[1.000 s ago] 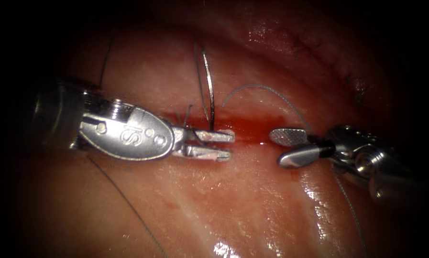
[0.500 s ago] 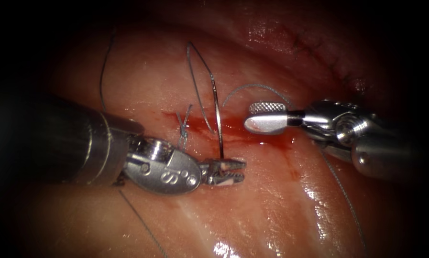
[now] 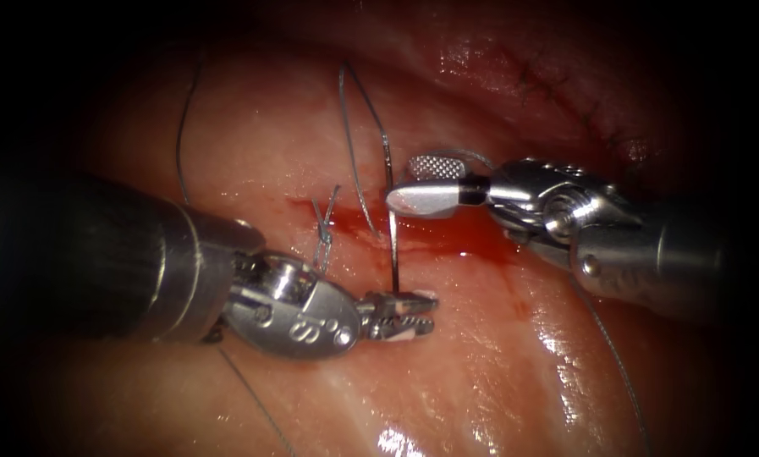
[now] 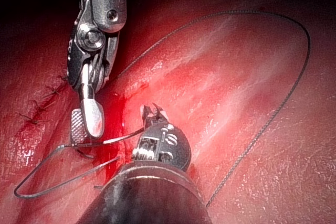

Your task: Wound Closure

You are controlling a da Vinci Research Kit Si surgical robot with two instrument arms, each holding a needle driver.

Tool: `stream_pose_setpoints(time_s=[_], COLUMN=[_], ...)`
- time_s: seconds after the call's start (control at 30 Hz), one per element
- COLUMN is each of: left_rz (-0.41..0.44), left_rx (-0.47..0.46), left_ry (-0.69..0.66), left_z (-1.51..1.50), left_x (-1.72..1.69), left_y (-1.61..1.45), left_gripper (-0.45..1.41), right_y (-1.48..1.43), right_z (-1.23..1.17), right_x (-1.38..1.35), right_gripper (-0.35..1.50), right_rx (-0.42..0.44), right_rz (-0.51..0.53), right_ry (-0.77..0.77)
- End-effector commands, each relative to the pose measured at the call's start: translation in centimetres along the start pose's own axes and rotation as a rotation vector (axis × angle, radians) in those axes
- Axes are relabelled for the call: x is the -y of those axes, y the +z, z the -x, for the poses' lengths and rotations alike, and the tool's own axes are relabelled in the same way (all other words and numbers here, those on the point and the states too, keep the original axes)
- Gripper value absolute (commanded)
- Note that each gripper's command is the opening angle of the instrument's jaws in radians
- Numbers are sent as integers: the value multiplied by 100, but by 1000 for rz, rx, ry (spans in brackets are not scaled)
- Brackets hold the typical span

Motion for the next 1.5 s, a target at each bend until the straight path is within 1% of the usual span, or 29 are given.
stream_pose_setpoints(time_s=[0.03,0.23,0.4,0.57,0.6,0.63,0.67,0.8,1.0,1.03,1.07,1.1,1.13,1.17,1.23,1.27,1.3,1.4,1.43,1.47,1.5], left_rz=[1,1,4,5,5,5,5,11,12,17,17,23,29,34,57,57,78,88,105,105,117], left_rx=[0,-2,-12,-14,-15,-15,-15,-26,-28,-28,-28,-28,-28,-32,-60,-60,-85,-92,-116,-116,-119], left_ry=[5,20,25,25,25,25,25,25,24,5,5,-96,-180,-217,-273,-273,-316,-350,-376,-376,-398], left_z=[1,-3,-7,-8,-8,-8,-8,-7,-6,-5,-5,-4,-4,-3,-4,-4,-6,-8,-8,-8,-6], left_x=[-7,-6,-7,-8,-8,-8,-8,-6,-6,-3,-3,0,2,4,8,8,10,8,5,5,5], left_y=[8,12,11,10,10,10,10,7,5,3,3,0,-4,-7,-18,-18,-29,-36,-43,-43,-46], left_gripper=[-45,-45,-45,-45,-45,-45,-45,-45,-45,39,39,86,101,110,123,123,123,120,115,115,108], right_y=[9,18,18,17,17,17,17,16,13,11,11,8,6,5,0,0,-3,-4,-3,-3,-3], right_z=[8,17,15,9,9,9,11,19,17,14,14,12,11,10,6,6,3,1,0,0,1], right_x=[-1,-1,-3,-7,-7,-7,-7,-4,-6,-7,-7,-9,-11,-13,-22,-22,-30,-34,-35,-35,-34], right_gripper=[81,77,61,56,49,27,-35,-35,-35,-35,-35,-35,-35,-35,-35,-35,-35,-35,-35,-35,-35], right_rx=[8,33,32,19,19,19,16,31,32,23,23,4,-8,-22,-83,-83,-126,-148,-160,-160,-164], right_rz=[-7,-17,-15,-21,-21,-21,-23,-40,-41,-47,-47,-55,-63,-66,-65,-65,-59,-48,-45,-45,-42], right_ry=[0,-29,-33,-58,-58,-59,-60,-74,-73,-70,-70,-74,-73,-78,-139,-139,-182,-215,-256,-256,-285])
